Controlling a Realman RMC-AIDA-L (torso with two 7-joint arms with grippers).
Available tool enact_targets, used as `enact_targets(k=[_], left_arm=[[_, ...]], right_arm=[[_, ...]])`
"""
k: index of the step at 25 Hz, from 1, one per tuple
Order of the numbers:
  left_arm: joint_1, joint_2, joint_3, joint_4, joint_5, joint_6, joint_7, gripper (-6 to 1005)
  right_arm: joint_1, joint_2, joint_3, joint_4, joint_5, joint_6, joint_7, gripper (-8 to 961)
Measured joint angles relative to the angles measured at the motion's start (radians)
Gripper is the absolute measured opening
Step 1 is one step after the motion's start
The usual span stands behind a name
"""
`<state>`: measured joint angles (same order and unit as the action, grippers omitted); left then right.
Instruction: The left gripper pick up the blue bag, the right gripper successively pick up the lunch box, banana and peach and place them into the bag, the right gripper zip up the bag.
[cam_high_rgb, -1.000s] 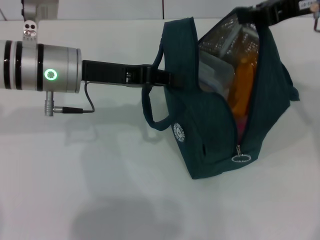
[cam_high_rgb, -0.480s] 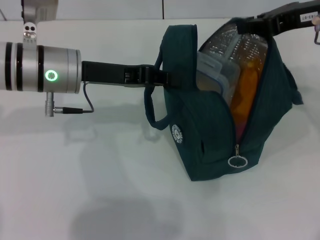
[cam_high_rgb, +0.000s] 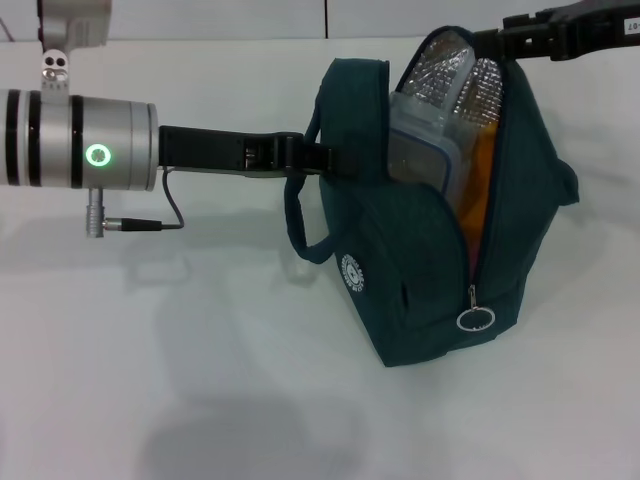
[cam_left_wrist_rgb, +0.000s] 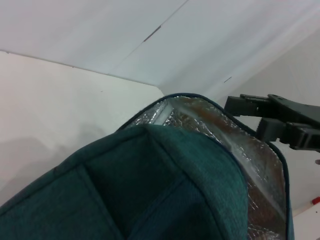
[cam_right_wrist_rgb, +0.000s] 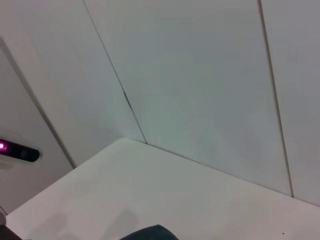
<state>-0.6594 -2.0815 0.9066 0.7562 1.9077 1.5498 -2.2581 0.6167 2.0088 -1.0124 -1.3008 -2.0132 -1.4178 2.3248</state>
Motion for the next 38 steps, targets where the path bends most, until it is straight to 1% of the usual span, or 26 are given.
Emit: enact_targets(k=[6, 13, 16, 21, 24, 27, 29, 31, 35, 38], left_arm=[[0.002, 0.000, 0.000, 0.000, -0.001, 0.001, 0.000, 44], [0.003, 0.000, 0.000, 0.000, -0.001, 0.003, 0.000, 44], [0.003, 0.000, 0.000, 0.000, -0.001, 0.003, 0.000, 44], [0.005, 0.001, 0.000, 0.000, -0.001, 0.002, 0.000, 44], [0.011, 0.001, 0.000, 0.000, -0.001, 0.001, 0.000, 44], [0.012, 0.002, -0.005, 0.000, -0.001, 0.000, 0.000, 44], [0.012, 0.003, -0.013, 0.000, -0.001, 0.000, 0.000, 44], [0.010, 0.003, -0.015, 0.001, -0.002, 0.000, 0.000, 44], [0.011, 0.004, -0.023, 0.005, -0.002, -0.001, 0.000, 44], [0.012, 0.005, -0.029, 0.004, -0.002, -0.001, 0.000, 44]], right_arm=[[-0.011, -0.003, 0.000, -0.006, 0.001, -0.015, -0.029, 648], [-0.056, 0.002, 0.003, -0.038, 0.031, -0.018, -0.092, 801], [-0.096, 0.002, 0.015, -0.064, 0.124, -0.056, -0.176, 799], [-0.173, 0.004, 0.040, -0.097, 0.314, -0.190, -0.390, 796], [-0.210, 0.004, 0.054, -0.088, 0.378, -0.233, -0.469, 794], [-0.239, 0.003, 0.056, -0.059, 0.411, -0.320, -0.573, 793], [-0.247, 0.002, 0.049, -0.021, 0.401, -0.386, -0.636, 792], [-0.250, 0.001, 0.045, 0.030, 0.366, -0.416, -0.672, 790], [-0.234, -0.002, 0.043, 0.179, 0.248, -0.432, -0.756, 788], [-0.229, 0.001, 0.042, 0.255, 0.157, -0.421, -0.820, 787]])
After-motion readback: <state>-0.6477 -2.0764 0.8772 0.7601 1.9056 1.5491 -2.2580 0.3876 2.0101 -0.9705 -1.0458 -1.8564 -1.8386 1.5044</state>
